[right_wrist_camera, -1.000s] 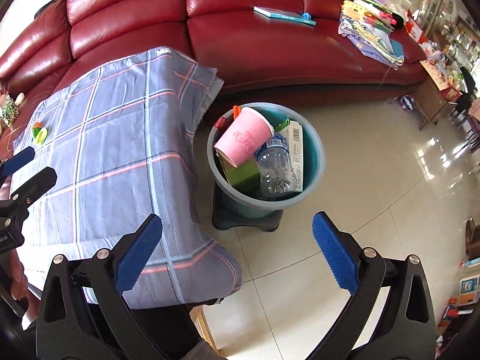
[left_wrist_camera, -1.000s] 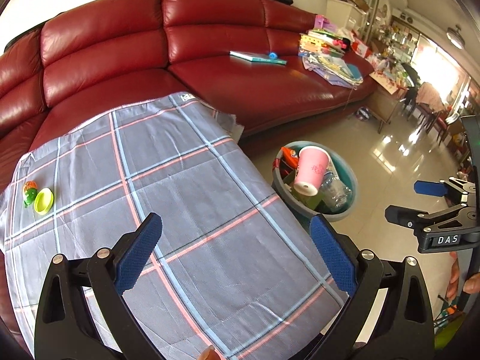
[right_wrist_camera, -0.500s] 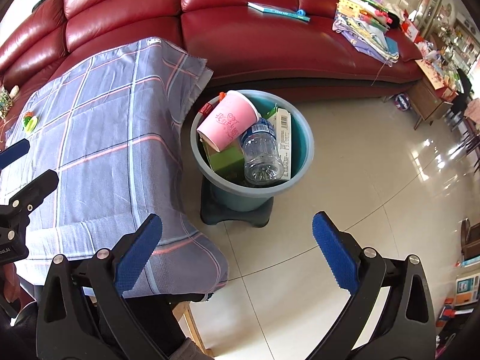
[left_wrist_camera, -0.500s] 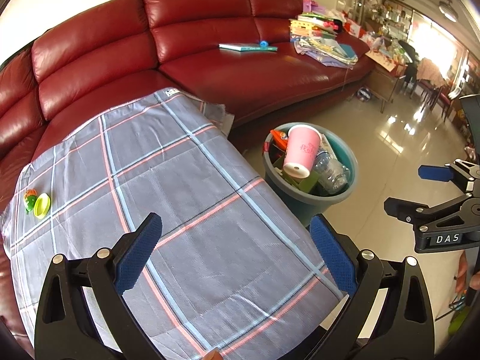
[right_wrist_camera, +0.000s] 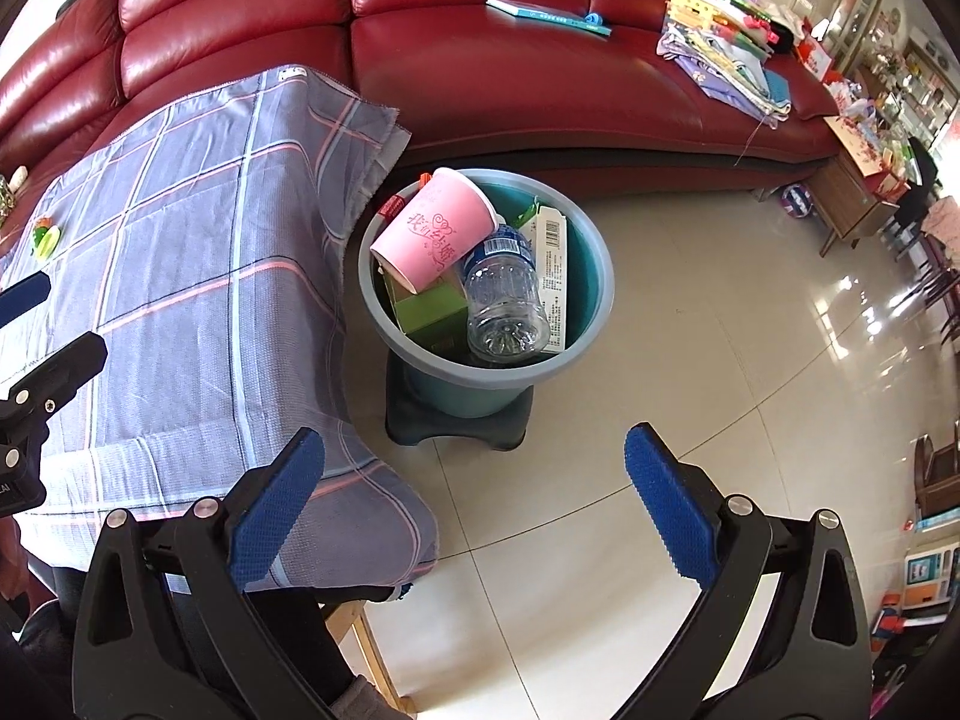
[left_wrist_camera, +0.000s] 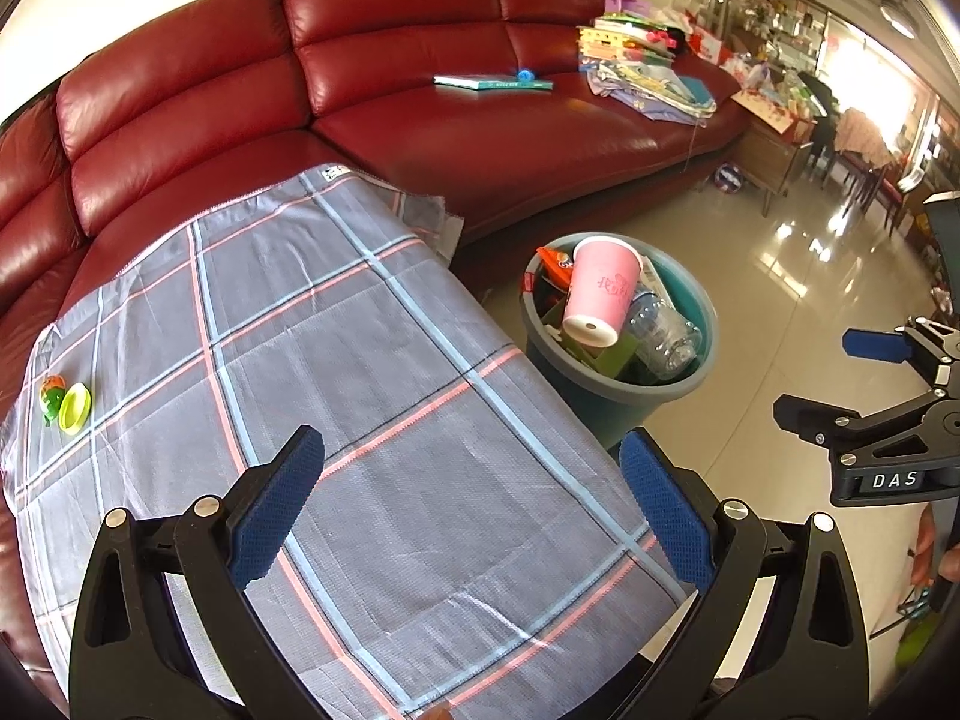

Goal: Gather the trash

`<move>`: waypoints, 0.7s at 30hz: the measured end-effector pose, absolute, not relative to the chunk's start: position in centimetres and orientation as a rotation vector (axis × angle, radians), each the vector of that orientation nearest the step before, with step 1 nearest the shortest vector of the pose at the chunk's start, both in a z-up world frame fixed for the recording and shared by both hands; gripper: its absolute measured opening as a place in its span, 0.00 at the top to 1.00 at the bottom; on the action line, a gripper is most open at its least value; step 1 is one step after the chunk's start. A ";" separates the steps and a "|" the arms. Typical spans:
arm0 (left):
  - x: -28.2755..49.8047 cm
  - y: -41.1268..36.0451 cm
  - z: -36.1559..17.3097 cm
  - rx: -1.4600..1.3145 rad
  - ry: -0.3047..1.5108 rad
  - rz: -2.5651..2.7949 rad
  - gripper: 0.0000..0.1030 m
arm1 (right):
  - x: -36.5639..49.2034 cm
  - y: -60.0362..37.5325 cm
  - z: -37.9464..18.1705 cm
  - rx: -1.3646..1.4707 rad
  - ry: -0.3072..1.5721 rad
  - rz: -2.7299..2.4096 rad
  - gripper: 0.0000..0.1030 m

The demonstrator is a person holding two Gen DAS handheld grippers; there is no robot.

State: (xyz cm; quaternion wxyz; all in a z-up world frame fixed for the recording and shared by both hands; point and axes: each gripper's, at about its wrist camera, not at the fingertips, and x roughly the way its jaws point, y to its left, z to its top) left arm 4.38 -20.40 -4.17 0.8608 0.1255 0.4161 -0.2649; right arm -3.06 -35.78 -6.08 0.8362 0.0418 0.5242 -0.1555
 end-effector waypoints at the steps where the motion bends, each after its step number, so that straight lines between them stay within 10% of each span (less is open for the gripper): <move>1: 4.4 -20.5 -4.2 0.266 0.874 -0.555 0.04 | -3.1 -35.9 -6.1 0.091 1.111 -0.330 0.07; 21: 4.5 -20.9 -4.6 0.279 0.877 -0.579 0.04 | -2.9 -35.8 -5.9 0.060 1.116 -0.350 0.07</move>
